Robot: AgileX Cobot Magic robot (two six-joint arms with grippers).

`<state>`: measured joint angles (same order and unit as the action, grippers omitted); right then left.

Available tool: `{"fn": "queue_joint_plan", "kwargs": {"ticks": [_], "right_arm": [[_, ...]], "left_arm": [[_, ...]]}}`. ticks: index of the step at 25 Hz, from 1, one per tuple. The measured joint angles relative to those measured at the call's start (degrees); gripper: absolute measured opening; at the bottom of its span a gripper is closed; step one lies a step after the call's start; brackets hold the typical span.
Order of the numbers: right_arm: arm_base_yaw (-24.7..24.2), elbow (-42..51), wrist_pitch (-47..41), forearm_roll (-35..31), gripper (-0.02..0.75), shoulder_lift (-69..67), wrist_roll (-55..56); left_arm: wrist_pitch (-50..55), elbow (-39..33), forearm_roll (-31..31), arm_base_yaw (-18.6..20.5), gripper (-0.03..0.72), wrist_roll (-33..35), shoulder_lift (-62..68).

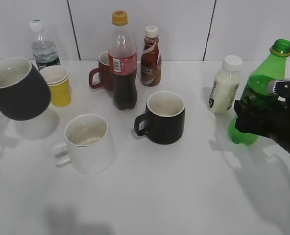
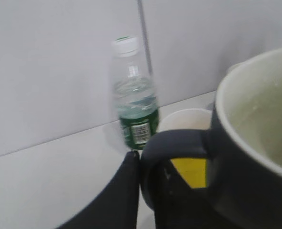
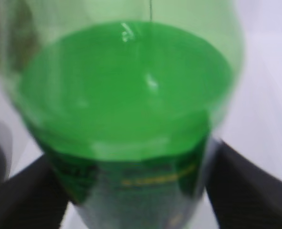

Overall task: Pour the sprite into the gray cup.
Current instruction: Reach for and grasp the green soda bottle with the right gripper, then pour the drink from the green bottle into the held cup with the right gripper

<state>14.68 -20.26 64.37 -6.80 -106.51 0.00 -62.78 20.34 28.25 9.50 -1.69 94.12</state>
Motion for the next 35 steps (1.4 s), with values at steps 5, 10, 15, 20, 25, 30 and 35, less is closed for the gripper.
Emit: {"fn": "queue_joint_plan", "kwargs": {"ticks": [5,10,15,20,25,30,35], "right_arm": [[0.0,2.37,3.21,0.19,0.357,0.07,-0.55],[0.44,4.2,-1.37,4.09,0.357,6.34,-8.12],[5.55,0.48,-16.14,0.08,0.357,15.6,-22.5],[12.19,-4.96,-26.82,-7.62,0.357,19.93,-40.62],[17.39,-10.12,-30.98,-15.61,0.357,20.15,-59.43],[20.07,-13.88,-31.1,-16.53,0.357,20.15,-72.24],[21.07,-15.03,-31.1,-16.47,0.357,20.15,-83.76]], "left_arm": [[1.83,0.0,-0.06,-3.64,0.047,0.0,-1.56],[8.87,0.0,-0.8,-9.17,0.047,-1.53,-7.93],[22.61,3.38,-0.81,-19.38,0.047,-2.16,-13.44],[34.07,8.0,-1.14,-30.1,0.047,-2.31,-14.24],[40.07,10.93,-3.38,-37.23,0.047,-2.31,-14.24],[41.65,12.92,-4.79,-40.2,0.047,-2.35,-13.27],[42.28,13.2,-4.95,-42.1,0.047,-2.35,-11.71]]}}
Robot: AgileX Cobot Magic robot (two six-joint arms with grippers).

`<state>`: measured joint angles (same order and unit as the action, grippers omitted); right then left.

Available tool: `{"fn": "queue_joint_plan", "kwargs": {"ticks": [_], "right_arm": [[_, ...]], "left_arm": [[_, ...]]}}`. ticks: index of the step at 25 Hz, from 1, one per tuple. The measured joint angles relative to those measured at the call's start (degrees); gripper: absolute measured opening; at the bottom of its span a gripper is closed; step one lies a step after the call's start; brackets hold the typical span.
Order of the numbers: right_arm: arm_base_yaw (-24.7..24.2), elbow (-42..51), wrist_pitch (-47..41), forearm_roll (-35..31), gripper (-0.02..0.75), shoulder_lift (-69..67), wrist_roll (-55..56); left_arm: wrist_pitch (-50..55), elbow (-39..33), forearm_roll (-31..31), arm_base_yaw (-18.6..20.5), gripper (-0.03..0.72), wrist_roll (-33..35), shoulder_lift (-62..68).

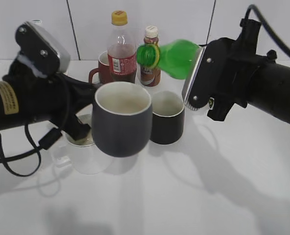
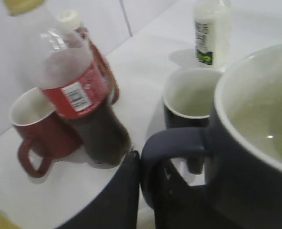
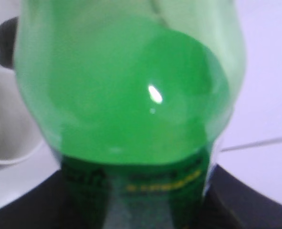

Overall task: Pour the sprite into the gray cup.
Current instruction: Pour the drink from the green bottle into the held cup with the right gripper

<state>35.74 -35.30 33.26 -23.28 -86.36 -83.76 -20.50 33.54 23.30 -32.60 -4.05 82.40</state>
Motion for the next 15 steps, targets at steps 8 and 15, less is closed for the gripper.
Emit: {"fn": "queue_joint_plan", "kwargs": {"ticks": [8,15], "right_arm": [[0.07,0.0,2.22,1.19,0.357,0.0,-8.66],[0.07,0.0,3.83,5.04,0.357,0.0,-11.52]], "left_arm": [[-0.26,0.0,0.0,-2.62,0.047,0.0,0.56],[-0.46,0.0,-0.02,-2.68,0.047,0.0,0.56]]}}
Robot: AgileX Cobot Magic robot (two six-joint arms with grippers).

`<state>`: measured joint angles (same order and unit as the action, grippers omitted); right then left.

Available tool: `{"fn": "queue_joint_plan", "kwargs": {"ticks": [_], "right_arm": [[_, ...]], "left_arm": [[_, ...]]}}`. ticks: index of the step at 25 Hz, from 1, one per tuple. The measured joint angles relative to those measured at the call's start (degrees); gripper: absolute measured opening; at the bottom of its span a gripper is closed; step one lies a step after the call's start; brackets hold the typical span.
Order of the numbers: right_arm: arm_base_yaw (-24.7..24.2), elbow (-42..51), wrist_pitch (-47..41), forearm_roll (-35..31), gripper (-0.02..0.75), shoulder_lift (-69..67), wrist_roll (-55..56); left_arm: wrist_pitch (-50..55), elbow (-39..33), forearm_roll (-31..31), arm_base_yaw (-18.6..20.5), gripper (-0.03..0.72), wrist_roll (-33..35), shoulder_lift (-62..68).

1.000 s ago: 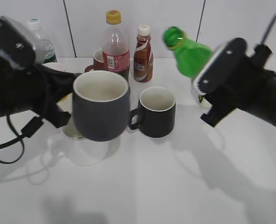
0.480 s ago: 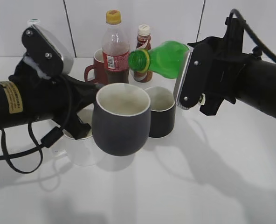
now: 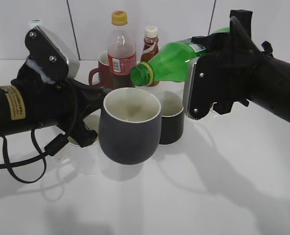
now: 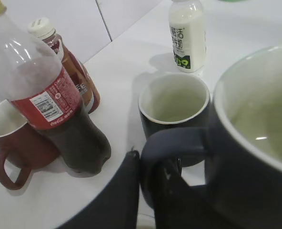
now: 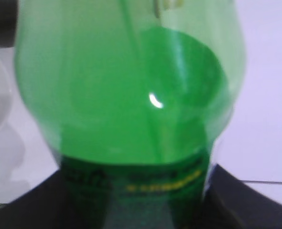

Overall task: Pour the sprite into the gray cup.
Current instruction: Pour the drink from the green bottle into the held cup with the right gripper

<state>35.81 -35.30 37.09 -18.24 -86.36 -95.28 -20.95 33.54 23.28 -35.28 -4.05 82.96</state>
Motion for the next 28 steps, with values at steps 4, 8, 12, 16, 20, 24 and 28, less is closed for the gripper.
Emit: {"fn": "queue_joint_plan", "kwargs": {"ticks": [4,8,12,16,20,24,28], "right_arm": [[0.0,0.0,0.06,0.11,0.357,0.0,-2.21],[0.0,0.0,0.7,0.11,0.357,0.0,-3.22],[0.0,0.0,1.03,0.11,0.357,0.0,-3.52],[0.0,0.0,1.16,0.11,0.357,0.0,-3.7],[0.0,0.0,1.26,0.11,0.357,0.0,-3.85],[0.0,0.0,1.26,0.11,0.357,0.0,-3.9],[0.0,0.0,1.26,0.11,0.357,0.0,-3.9]], "left_arm": [[0.0,0.0,-0.05,0.0,0.047,0.0,0.0],[0.0,0.0,-0.05,0.0,0.047,0.0,0.0],[0.0,0.0,-0.11,0.0,0.047,0.0,0.0],[0.0,0.0,-0.11,0.0,0.047,0.0,0.0],[0.0,0.0,-0.13,0.0,0.047,0.0,0.0],[0.0,0.0,-0.13,0.0,0.047,0.0,0.0],[0.0,0.0,-0.13,0.0,0.047,0.0,0.0]]}}
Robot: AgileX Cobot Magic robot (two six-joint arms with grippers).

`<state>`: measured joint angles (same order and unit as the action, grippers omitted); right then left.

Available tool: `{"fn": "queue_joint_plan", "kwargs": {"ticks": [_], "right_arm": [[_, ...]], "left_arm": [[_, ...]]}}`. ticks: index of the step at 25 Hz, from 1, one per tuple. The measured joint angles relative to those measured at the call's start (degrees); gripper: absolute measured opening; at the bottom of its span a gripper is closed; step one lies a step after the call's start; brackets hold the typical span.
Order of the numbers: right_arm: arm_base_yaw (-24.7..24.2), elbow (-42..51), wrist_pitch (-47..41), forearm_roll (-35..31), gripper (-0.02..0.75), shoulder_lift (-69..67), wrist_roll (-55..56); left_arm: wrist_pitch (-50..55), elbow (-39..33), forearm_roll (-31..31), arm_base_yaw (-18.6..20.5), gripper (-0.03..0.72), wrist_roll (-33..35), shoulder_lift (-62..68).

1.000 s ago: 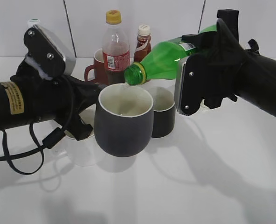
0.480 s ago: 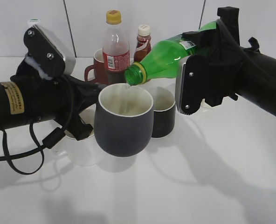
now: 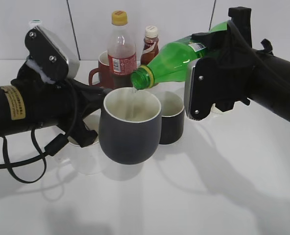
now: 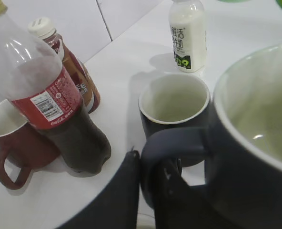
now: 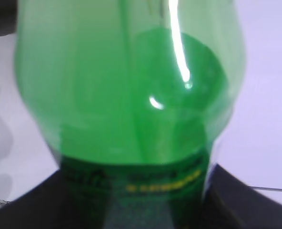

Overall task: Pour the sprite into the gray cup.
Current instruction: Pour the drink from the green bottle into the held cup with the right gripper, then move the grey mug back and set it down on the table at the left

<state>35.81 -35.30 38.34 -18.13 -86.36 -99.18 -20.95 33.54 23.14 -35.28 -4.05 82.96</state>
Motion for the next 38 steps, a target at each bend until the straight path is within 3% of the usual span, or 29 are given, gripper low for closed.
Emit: {"fn": "queue_joint_plan", "kwargs": {"ticks": [6,9,15,20,25,31,35,38], "right_arm": [[0.0,0.0,0.0,-1.71,0.357,0.0,0.85],[0.0,0.0,-0.39,-1.81,0.357,0.0,6.39],[0.0,0.0,-8.73,0.08,0.357,0.12,28.99],[-0.17,0.0,-11.54,0.25,0.357,5.27,58.67],[-5.09,3.89,-10.58,-1.72,0.357,10.99,72.57],[-14.9,14.51,-2.28,-1.13,0.357,11.12,87.1],[-15.8,16.14,1.78,-0.49,0.357,9.12,88.62],[-15.8,16.18,2.99,0.62,0.357,6.79,89.17]], "left_arm": [[0.0,0.0,0.0,0.0,0.047,0.0,0.0],[-0.81,0.0,0.0,0.0,0.047,0.0,0.0],[-5.66,0.0,-2.07,0.0,0.047,0.0,0.0],[-7.62,0.0,-7.1,2.58,0.047,0.42,-1.1],[-9.55,-1.26,-16.17,12.5,0.047,4.05,-5.17],[-12.71,-5.85,-19.14,27.85,0.047,4.05,-3.91],[-17.76,-6.61,-19.4,33.52,0.047,4.79,0.88],[-22.7,-6.61,-21.36,35.63,0.047,6.48,6.16]]}}
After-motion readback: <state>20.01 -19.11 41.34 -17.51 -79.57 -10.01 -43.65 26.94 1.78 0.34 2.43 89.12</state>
